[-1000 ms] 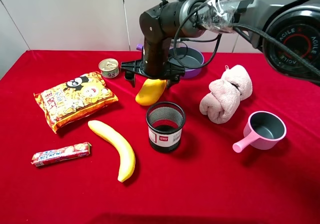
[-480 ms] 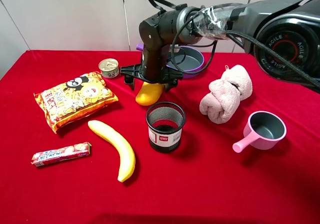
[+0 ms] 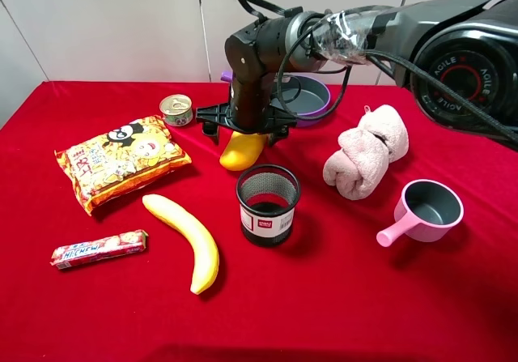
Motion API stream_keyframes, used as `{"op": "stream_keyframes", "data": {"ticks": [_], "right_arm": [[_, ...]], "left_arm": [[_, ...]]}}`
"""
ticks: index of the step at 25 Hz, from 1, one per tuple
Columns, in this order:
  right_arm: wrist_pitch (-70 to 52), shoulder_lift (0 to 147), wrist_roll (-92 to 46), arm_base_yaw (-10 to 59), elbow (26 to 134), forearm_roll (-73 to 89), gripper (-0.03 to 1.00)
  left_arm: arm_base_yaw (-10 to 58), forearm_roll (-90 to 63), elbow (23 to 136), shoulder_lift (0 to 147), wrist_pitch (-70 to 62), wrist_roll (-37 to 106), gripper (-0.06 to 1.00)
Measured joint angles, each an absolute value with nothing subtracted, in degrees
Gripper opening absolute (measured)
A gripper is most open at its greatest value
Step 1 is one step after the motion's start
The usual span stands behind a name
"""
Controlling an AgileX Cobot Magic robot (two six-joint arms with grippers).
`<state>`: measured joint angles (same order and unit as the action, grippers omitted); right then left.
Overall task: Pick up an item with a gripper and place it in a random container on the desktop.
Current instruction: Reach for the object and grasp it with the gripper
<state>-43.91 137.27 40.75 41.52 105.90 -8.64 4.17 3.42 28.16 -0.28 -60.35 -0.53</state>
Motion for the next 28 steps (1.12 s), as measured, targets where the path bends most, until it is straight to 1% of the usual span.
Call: {"op": "stream_keyframes", "data": {"ticks": [28], "right_arm": [[-42.6, 139.6, 40.8, 42.1, 105.9, -9.9, 0.69]], "left_arm": [[4.2, 4.5, 28.2, -0.3, -60.4, -0.5, 0.97]]}}
